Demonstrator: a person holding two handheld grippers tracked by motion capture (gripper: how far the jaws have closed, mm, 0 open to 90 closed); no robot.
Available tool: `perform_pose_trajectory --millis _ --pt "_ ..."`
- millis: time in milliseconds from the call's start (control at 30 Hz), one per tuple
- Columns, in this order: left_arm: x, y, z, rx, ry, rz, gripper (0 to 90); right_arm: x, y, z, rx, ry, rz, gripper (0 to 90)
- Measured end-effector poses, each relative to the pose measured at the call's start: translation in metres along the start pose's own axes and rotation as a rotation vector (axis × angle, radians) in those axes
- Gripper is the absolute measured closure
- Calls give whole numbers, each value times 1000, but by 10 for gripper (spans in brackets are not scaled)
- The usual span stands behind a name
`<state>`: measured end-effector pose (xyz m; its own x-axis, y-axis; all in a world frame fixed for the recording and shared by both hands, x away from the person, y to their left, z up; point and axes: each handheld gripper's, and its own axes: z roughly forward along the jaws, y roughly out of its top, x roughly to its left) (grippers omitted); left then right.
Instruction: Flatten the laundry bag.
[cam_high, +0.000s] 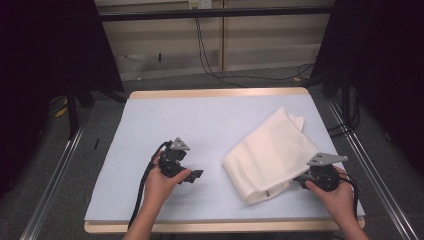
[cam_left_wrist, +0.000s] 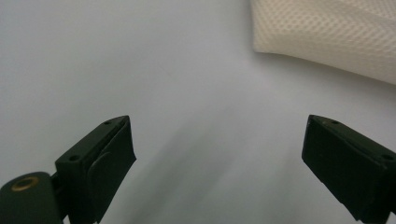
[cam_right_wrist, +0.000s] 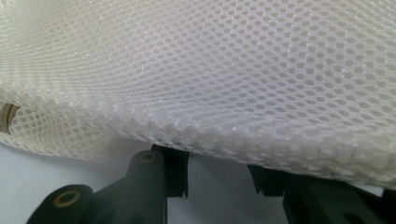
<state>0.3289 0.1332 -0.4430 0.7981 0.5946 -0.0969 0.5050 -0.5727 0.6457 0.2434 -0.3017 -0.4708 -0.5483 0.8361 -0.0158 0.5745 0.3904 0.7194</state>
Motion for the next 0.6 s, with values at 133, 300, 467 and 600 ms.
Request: perform_pose_trajectory --millis 133,300,467,600 --pt "-7 5 7 0 -29 23 85 2 4 4 0 3 2 617" --pt "-24 13 19 26 -111 80 62 3 6 6 -3 6 8 608" --pt "-36 19 23 23 -150 107 43 5 6 5 -7 4 9 615" --pt "-48 25 25 1 -193 134 37 8 6 5 -14 11 12 617"
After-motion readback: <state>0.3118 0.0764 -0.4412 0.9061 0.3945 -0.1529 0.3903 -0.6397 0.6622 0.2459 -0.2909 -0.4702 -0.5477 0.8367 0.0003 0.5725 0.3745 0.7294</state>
